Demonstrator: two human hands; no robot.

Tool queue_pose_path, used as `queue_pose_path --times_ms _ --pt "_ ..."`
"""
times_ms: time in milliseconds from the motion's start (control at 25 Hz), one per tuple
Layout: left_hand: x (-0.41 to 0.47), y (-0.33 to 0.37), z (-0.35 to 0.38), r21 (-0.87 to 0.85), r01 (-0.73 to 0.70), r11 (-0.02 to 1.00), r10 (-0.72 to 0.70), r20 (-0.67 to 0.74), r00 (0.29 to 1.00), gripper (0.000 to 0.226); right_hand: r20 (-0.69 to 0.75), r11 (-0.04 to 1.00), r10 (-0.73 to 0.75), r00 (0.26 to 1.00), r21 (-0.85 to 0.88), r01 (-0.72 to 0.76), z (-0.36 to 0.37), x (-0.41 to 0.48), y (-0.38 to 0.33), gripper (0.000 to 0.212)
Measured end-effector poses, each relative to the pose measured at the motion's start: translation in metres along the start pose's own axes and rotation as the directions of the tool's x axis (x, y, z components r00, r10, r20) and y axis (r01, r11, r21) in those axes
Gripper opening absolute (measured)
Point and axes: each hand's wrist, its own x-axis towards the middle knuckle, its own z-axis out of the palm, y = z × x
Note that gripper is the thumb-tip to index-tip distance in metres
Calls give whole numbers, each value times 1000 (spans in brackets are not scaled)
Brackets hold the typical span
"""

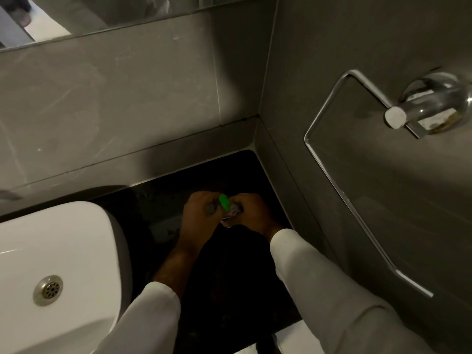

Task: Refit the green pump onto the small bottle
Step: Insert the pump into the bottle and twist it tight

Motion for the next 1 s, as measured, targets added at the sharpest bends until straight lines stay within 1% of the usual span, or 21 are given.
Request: queue_pose_path --times_ms 40,80,160,200,240,280,320,400,440,480,600,640,720,760,800,840,880,920,960,1000 --pt "6 -1 -5 12 -46 999 45 63 997 18 -2 1000 -4 1000 4 4 -1 0 1 27" --pt "12 -4 -10 16 -32 999 29 152 988 27 -13 999 -18 1000 37 18 -3 -1 4 28" --pt "18 -11 -20 -38 104 994 -85 338 937 64 -17 993 -46 999 109 48 -7 -4 8 39" --pt "19 -14 -22 -87 173 981 -126 388 913 80 -19 991 -55 998 119 57 -7 -5 9 42" --pt "18 -17 -21 -116 220 969 -160 384 909 90 -24 992 -56 998 115 59 -7 -5 9 40" --pt "16 -16 -20 -107 254 961 -205 338 919 94 -28 992 -57 998 107 60 -5 -5 9 37" --pt "14 -14 -17 -76 284 956 -256 263 930 93 -30 993 -56 998 105 59 -4 -3 9 34" --pt "11 -8 -12 -30 313 949 -307 121 944 80 -35 992 -47 998 119 51 -1 -3 7 34" --pt "10 -6 -11 -18 309 951 -306 92 948 74 -35 992 -44 998 120 48 -2 -4 7 34" --pt "11 -6 -11 -7 299 954 -297 93 950 67 -35 992 -43 998 115 47 -4 -4 7 35" --pt "18 2 -19 70 245 967 -254 179 951 45 -30 994 -42 999 95 45 -8 -5 6 36" --pt "20 6 -22 146 214 966 -240 196 951 40 -28 995 -43 999 86 45 -7 -5 5 34" --pt "26 13 -28 359 157 920 -242 206 948 44 -34 998 -53 998 28 53 -4 -5 0 29" --pt "31 18 -29 439 120 890 -240 229 943 44 -32 998 -57 998 7 57 -2 -5 -2 28" --pt "36 22 -30 489 67 870 -233 286 929 40 -28 998 -60 998 5 60 -2 -5 -3 29" --pt "42 25 -31 504 -9 864 -214 384 898 32 -25 998 -63 998 5 63 -2 -4 -3 32" --pt "47 29 -33 499 -87 862 -201 496 845 31 -22 998 -64 998 2 64 -3 -4 -3 37" --pt "52 33 -34 493 -150 857 -200 586 785 39 -25 998 -65 998 2 65 -4 -4 -3 42" --pt "54 36 -36 504 -184 844 -215 631 745 51 -34 998 -65 997 12 65 -4 -5 -2 43" --pt "56 38 -37 545 -183 819 -244 617 748 62 -46 997 -67 997 23 68 -3 -5 0 40"
